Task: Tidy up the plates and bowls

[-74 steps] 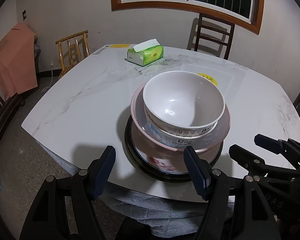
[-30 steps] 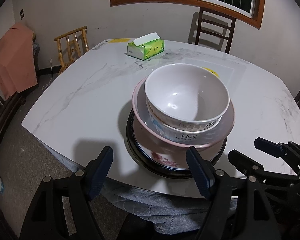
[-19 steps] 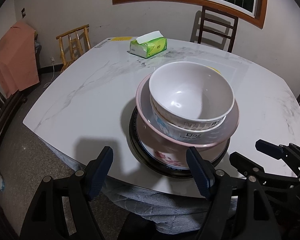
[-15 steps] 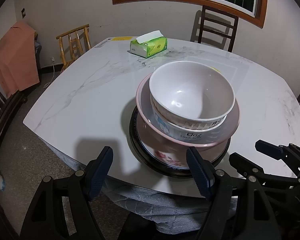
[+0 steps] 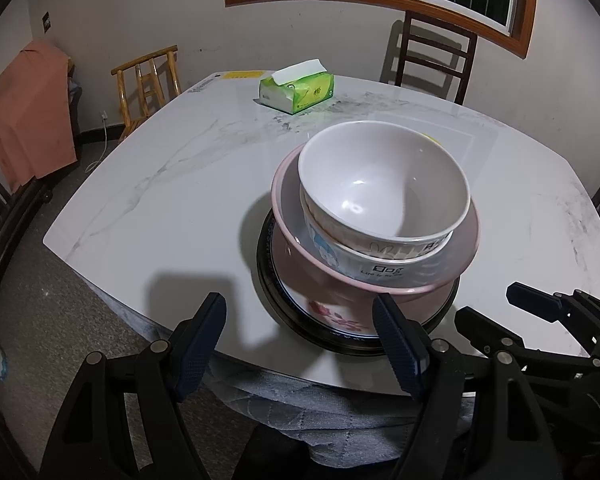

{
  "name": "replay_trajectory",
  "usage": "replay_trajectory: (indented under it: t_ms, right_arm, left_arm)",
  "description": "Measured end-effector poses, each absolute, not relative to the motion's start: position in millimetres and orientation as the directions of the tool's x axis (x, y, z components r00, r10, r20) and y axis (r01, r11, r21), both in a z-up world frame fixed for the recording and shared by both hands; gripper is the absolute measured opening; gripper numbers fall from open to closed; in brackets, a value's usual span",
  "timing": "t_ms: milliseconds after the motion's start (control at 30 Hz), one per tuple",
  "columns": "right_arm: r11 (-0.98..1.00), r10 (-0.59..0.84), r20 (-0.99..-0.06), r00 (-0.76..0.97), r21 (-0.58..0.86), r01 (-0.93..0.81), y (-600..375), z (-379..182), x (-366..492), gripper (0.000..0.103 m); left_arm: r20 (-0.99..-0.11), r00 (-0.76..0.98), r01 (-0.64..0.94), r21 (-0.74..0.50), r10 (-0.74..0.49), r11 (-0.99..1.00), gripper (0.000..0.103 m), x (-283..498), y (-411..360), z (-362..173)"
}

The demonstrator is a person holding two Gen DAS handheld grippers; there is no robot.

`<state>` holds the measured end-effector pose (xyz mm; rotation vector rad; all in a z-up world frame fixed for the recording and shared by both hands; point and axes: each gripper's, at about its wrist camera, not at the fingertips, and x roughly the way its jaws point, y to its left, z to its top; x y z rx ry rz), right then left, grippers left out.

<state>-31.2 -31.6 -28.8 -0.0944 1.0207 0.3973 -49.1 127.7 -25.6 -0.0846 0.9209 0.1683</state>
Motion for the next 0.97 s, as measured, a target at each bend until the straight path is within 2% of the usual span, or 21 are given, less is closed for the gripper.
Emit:
replay_trajectory:
  t_ms: [967]
  right_arm:
    - [0.923, 0.276, -0.849, 0.451, 0.102, -0.371, -28.2, -28.8, -28.7, 0.066]
  left_arm:
    - [-0.808, 0.576, -0.175, 0.023, 0.121, 0.984, 0.073, -47.1, 129.1, -26.1]
